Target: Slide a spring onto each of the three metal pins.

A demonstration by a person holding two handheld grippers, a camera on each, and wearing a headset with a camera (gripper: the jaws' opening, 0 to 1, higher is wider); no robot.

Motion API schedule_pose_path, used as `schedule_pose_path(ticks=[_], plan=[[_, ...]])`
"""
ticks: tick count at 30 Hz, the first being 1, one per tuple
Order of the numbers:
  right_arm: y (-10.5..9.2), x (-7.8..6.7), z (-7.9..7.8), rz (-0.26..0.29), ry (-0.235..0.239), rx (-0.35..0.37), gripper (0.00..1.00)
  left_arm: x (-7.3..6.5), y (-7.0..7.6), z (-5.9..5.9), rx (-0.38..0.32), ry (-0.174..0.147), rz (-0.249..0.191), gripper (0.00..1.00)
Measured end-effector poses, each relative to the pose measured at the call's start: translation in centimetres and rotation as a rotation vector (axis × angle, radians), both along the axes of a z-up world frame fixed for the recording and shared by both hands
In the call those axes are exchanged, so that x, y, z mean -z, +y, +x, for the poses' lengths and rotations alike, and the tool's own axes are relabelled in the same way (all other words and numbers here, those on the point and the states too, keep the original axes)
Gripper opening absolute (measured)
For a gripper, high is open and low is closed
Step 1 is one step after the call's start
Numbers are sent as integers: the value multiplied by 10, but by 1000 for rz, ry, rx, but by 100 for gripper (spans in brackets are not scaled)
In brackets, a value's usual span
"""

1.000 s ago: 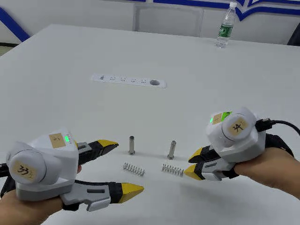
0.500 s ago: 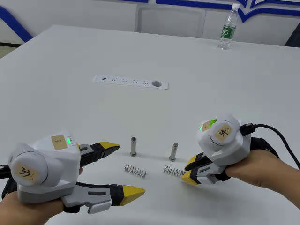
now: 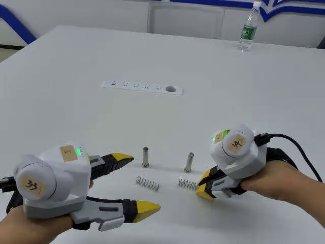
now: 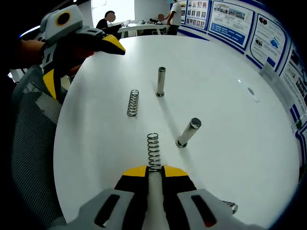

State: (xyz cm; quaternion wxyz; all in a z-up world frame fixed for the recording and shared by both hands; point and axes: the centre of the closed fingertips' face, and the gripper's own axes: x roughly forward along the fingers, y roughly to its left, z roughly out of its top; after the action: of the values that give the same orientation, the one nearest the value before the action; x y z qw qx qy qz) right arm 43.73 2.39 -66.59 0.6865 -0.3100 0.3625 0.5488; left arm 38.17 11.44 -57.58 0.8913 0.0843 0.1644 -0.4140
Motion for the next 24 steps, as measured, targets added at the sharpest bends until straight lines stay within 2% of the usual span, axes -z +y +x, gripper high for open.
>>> schedule_pose_path(ticks=[3,11,18,24], plan=[[-1,0,-1,-5,2,0,12,1,-2,-1,6,1,2,68],[-3,-18,-14,-13,-9,-27,11,4,-14,-3,45,6,9,65],[-4,-44,-24,-12,-14,-57,11,6,-33,-4,117,1,31,60],[3,-67,-44,-11,25,-105,11,8,-49,-4,167,-3,46,56]])
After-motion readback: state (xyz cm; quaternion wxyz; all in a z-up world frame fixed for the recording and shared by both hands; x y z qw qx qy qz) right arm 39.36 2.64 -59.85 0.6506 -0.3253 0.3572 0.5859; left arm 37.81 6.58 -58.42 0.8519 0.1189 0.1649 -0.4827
